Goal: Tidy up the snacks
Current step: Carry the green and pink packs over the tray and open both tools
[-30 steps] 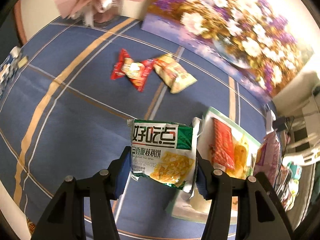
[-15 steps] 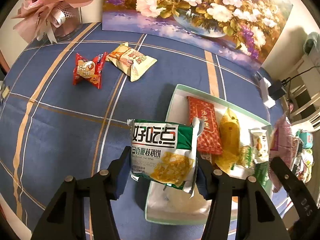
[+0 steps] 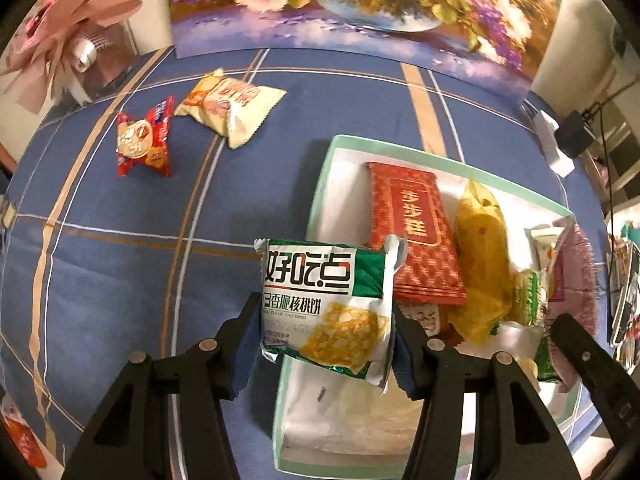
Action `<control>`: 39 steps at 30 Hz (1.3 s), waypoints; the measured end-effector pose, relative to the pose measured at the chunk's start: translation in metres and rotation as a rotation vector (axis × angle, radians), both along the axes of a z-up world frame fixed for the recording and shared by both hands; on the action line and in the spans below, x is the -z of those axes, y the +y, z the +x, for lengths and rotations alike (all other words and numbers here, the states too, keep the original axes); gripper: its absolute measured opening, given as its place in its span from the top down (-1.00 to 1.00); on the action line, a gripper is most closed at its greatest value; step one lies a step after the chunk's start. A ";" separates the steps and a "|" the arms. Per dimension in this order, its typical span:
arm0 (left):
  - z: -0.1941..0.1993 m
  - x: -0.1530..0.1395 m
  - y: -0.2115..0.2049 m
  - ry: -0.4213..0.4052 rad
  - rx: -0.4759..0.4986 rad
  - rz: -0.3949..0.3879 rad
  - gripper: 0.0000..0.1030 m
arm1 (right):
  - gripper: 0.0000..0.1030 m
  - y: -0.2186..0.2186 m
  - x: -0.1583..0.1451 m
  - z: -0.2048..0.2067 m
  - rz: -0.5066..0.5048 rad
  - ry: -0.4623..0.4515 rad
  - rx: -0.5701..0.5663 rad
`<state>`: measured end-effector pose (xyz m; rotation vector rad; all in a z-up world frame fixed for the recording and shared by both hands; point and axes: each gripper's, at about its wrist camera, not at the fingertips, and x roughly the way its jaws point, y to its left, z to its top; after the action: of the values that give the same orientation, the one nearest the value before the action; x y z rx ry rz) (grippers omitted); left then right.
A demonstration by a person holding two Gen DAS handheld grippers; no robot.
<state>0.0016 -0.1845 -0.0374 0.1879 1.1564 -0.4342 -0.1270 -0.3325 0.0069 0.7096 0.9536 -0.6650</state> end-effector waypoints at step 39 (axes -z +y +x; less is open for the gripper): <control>-0.012 -0.014 -0.006 0.063 0.035 -0.076 -0.59 | -0.36 0.000 -0.003 -0.002 -0.032 0.077 -0.005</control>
<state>-0.0099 -0.1901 -0.0233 0.1298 1.1979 -0.5172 -0.1293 -0.3322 0.0099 0.6567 1.0132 -0.7060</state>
